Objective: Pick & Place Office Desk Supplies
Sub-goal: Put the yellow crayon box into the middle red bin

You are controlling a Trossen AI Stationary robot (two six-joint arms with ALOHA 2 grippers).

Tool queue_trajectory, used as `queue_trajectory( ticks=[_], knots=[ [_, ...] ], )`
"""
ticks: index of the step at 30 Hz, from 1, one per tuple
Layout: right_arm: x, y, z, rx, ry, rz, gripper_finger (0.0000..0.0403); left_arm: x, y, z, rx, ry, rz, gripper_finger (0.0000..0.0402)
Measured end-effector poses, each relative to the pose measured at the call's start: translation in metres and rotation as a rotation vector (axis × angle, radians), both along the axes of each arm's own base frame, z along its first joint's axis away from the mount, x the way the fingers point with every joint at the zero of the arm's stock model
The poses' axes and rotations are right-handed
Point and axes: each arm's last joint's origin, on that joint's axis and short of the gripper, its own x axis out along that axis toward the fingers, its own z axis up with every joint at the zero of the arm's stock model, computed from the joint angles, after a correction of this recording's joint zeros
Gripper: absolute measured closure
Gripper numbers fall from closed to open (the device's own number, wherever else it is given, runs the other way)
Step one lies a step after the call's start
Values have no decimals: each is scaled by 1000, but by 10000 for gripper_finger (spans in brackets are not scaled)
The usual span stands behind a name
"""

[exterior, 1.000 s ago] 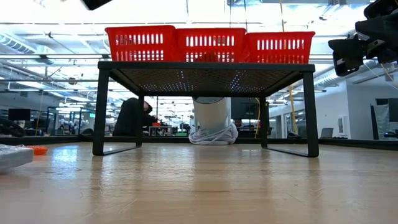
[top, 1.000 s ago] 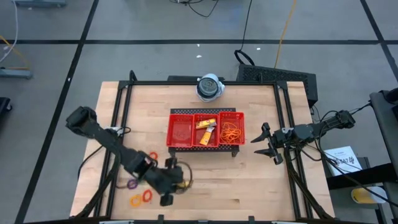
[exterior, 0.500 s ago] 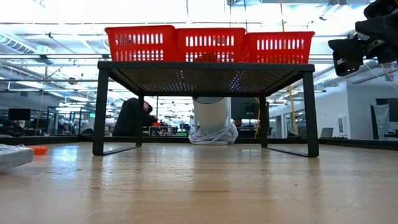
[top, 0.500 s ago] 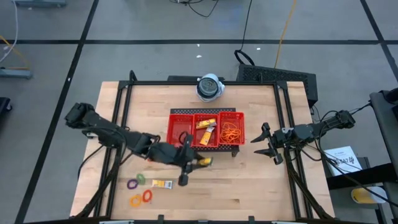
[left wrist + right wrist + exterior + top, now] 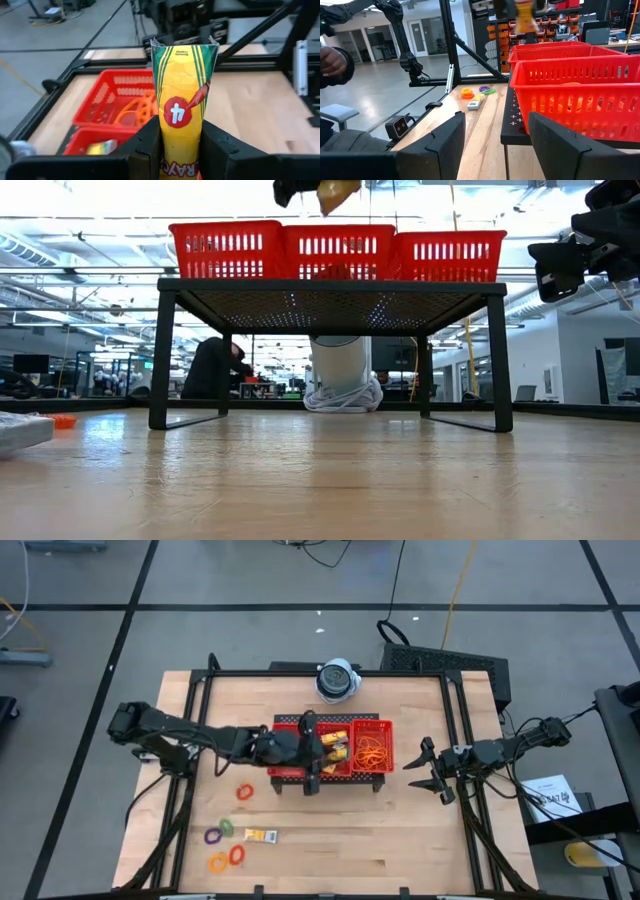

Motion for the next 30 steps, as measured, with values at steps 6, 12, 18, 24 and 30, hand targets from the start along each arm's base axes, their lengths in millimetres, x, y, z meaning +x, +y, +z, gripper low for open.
queue_trajectory(
  ticks=[6,12,18,24,30],
  knots=[
    [0,0,0,0,0,0,197,0,20,-5,-43,48,76,300],
    [0,0,0,0,0,0,197,-2,30,-10,-122,91,142,300],
    [0,0,0,0,0,0,197,-2,29,-10,-151,91,154,300],
    [0,0,0,0,0,0,197,6,28,-22,-150,125,157,300],
    [0,0,0,0,0,0,197,17,27,-43,-152,179,164,300]
  ],
)
